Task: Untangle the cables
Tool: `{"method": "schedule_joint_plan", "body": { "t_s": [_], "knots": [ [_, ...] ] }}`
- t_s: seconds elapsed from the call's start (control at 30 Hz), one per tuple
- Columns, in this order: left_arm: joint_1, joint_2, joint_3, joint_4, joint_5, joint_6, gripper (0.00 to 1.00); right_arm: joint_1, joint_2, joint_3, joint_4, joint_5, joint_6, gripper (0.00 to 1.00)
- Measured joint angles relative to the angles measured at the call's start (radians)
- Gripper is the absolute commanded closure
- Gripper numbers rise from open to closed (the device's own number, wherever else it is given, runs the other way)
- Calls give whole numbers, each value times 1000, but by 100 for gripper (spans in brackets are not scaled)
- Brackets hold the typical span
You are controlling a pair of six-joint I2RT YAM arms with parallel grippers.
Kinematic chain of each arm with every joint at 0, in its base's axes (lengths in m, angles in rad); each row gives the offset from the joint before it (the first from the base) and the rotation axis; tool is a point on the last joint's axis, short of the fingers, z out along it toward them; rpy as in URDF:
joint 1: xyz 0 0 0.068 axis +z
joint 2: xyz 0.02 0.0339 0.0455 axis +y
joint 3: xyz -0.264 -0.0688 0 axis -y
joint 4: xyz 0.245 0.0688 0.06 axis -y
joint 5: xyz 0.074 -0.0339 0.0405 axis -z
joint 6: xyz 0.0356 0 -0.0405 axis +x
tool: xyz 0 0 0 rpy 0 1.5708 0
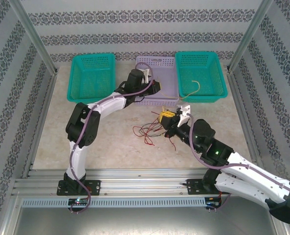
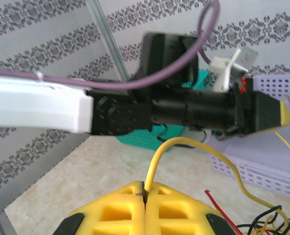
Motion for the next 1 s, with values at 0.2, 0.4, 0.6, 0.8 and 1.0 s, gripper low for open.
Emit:
{"method": "schedule_joint_plan", "body": {
  "t_s": [0.2, 0.4, 0.6, 0.8, 1.0],
  "knots": [
    [31, 37, 5, 10, -10, -19, 100, 0, -5, 38, -19, -27, -5, 100],
    [114, 37, -27, 118, 5, -116, 100, 0, -35, 34, -44, -31, -5, 100],
    [150, 36, -26, 172, -1, -155, 100, 0, -43, 24, -47, -32, 0, 100],
    [147, 40, -4, 152, -13, -153, 100, 0, -43, 16, -52, -39, 6, 100],
    [140, 64, 19, 79, -66, -116, 99, 0, -43, 16, -51, -46, 21, 100]
  ]
}}
